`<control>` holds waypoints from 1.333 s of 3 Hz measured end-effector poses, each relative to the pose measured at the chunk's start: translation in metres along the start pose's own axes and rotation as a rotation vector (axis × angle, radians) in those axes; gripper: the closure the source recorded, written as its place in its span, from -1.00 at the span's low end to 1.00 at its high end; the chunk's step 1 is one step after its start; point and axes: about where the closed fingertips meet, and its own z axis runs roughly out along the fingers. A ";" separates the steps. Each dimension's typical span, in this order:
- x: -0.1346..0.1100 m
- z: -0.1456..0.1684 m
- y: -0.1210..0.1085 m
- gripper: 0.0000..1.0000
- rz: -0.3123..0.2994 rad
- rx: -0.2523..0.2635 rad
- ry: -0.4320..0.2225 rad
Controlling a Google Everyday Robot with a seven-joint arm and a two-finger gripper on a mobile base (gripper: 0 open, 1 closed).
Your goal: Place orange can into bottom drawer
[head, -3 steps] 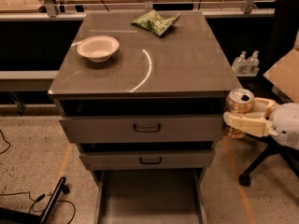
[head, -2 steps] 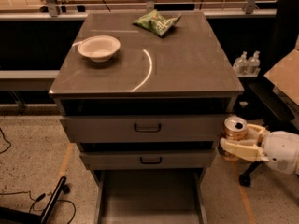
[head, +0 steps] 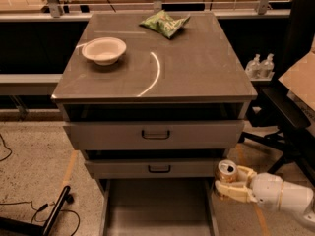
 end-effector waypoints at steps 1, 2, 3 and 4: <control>0.048 0.036 0.007 1.00 0.058 -0.062 -0.030; 0.048 0.036 0.007 1.00 0.058 -0.062 -0.030; 0.088 0.049 0.006 1.00 0.043 -0.042 -0.055; 0.146 0.066 0.006 1.00 0.029 -0.028 -0.101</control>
Offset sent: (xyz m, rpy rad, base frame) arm -0.0001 0.0184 -0.0403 0.0460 0.0275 0.0282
